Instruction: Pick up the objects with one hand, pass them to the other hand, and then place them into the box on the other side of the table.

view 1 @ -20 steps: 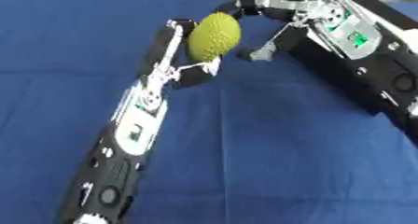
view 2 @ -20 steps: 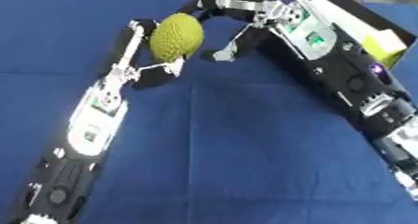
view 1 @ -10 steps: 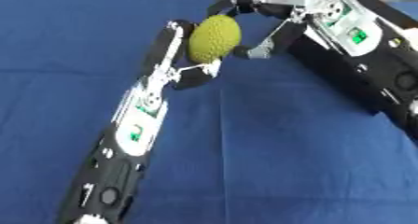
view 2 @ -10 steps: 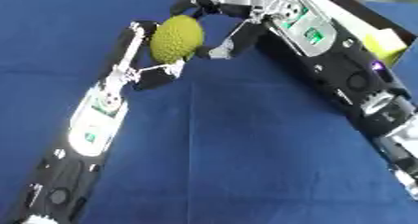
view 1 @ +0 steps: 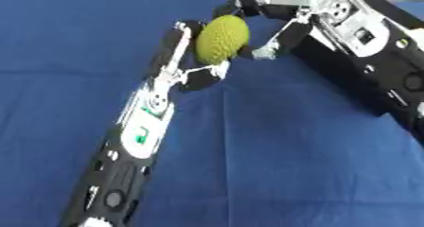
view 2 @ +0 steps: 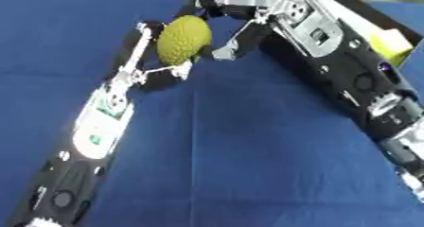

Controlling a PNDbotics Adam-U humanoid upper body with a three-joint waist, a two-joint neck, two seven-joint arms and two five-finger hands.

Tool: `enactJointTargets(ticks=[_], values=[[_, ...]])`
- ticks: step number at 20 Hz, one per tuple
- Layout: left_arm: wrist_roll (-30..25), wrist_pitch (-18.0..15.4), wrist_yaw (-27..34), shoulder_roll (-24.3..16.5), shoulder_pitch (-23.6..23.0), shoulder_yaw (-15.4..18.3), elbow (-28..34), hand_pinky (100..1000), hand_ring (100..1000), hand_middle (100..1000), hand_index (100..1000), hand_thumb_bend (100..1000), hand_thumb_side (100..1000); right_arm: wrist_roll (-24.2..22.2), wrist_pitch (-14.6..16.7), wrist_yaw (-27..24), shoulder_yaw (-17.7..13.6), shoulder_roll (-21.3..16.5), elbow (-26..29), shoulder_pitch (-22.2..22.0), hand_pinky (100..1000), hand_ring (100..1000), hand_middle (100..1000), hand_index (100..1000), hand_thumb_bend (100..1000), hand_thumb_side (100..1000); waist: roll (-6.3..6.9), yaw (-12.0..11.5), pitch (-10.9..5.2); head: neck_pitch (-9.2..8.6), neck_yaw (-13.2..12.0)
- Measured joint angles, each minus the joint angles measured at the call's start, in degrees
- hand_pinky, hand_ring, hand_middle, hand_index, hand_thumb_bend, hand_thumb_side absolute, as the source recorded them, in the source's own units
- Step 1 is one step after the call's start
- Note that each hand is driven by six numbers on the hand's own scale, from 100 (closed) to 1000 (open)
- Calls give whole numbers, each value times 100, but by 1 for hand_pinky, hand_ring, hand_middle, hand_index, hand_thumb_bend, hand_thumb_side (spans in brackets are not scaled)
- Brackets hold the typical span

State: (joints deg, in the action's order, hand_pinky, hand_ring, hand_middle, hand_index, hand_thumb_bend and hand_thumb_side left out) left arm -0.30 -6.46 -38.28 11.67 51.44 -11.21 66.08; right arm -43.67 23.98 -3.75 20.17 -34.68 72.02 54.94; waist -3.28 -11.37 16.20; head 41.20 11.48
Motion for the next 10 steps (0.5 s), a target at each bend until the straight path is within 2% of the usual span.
enactJointTargets(ticks=[2, 3, 5, 6, 8, 10], values=[[-13, -13, 10, 0, 0, -21, 15, 568, 550, 440, 501, 100, 100, 14, 14, 30, -1, 0, -3, 0, 860, 1000, 797, 901, 256, 133, 0, 0, 0, 0, 1], [-16, -16, 13, 0, 0, -28, 26, 567, 550, 440, 503, 100, 100, 23, 23, 43, -1, 0, -5, 0, 853, 1000, 756, 834, 228, 151, 0, 0, 0, 0, 2], [-23, -23, 20, 0, 0, -32, 35, 567, 550, 442, 511, 100, 100, 24, 24, 43, -6, 3, -23, 0, 841, 1000, 691, 755, 174, 188, 0, 2, 20, 0, 2], [-25, -24, 22, 0, 0, -35, 35, 567, 550, 444, 520, 100, 100, 15, 15, 32, -25, 10, -39, 0, 827, 1000, 628, 684, 136, 182, 0, 6, 29, 0, 2], [-25, -24, 25, 4, 0, -54, 36, 567, 550, 445, 528, 100, 100, -30, -30, -52, -72, 17, -42, 3, 804, 1000, 568, 602, 100, 149, 0, 8, 32, 0, 2], [-24, -23, 31, 10, 0, -64, 41, 567, 551, 447, 535, 100, 100, -107, -107, -183, -112, 21, -40, 3, 786, 1000, 536, 554, 100, 109, 0, 10, 32, 0, 2]])
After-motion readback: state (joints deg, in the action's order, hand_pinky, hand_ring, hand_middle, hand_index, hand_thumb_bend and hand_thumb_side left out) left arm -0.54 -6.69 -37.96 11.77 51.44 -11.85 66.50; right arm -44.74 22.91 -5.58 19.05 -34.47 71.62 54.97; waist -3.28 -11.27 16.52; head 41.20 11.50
